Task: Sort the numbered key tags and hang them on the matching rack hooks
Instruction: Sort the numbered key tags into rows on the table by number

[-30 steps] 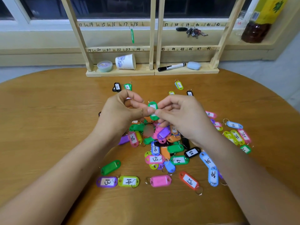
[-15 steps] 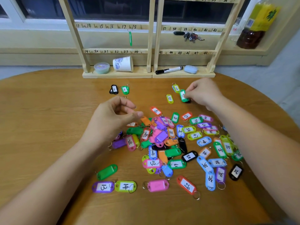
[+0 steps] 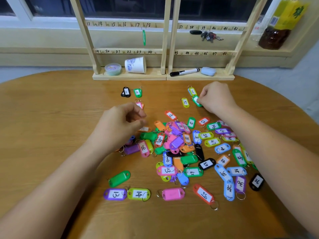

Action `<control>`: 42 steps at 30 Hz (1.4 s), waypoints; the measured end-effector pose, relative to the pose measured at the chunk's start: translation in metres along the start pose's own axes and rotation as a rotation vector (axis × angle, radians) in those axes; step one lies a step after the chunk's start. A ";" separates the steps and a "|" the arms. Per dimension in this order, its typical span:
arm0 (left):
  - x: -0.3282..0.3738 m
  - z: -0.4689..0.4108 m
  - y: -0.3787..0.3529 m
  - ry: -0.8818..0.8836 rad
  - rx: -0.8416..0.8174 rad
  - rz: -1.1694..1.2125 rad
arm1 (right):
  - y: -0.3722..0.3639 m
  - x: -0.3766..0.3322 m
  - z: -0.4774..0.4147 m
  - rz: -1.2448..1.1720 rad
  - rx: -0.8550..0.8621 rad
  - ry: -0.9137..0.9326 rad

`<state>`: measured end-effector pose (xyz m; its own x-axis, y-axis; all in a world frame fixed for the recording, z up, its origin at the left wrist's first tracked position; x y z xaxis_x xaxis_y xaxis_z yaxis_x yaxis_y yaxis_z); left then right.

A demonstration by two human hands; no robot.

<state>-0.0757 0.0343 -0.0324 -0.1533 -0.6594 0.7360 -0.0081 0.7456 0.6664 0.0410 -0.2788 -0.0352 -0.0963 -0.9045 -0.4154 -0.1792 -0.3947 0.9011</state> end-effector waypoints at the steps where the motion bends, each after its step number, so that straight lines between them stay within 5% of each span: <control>1: 0.000 -0.001 0.000 -0.021 -0.026 -0.055 | 0.000 0.000 0.000 0.006 0.003 0.004; 13: 0.007 0.006 -0.003 -0.210 -0.230 -0.239 | 0.013 -0.019 0.035 -0.018 0.079 0.162; 26: 0.006 0.017 -0.007 -0.200 -0.386 -0.348 | -0.014 -0.086 0.129 -0.334 -0.145 0.323; 32: 0.007 0.018 -0.006 -0.137 -0.430 -0.230 | -0.022 -0.103 0.154 -0.448 -0.282 0.355; 42: 0.013 0.013 0.005 -0.034 -0.209 0.200 | -0.020 -0.115 0.144 -0.423 -0.370 0.435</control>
<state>-0.0908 0.0303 -0.0211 -0.1646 -0.4950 0.8531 0.2291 0.8221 0.5212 -0.0849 -0.1439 -0.0238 0.3220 -0.6132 -0.7213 0.2372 -0.6853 0.6885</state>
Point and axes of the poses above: each hand's wrist, its own z-axis away from the middle knuckle, its own y-axis out of the back of the hand, x = y × z, the point moved 6 cm from there along -z, towards the middle knuckle, and after that the axes turned 1 degree about -z, right-handed, at the moved point
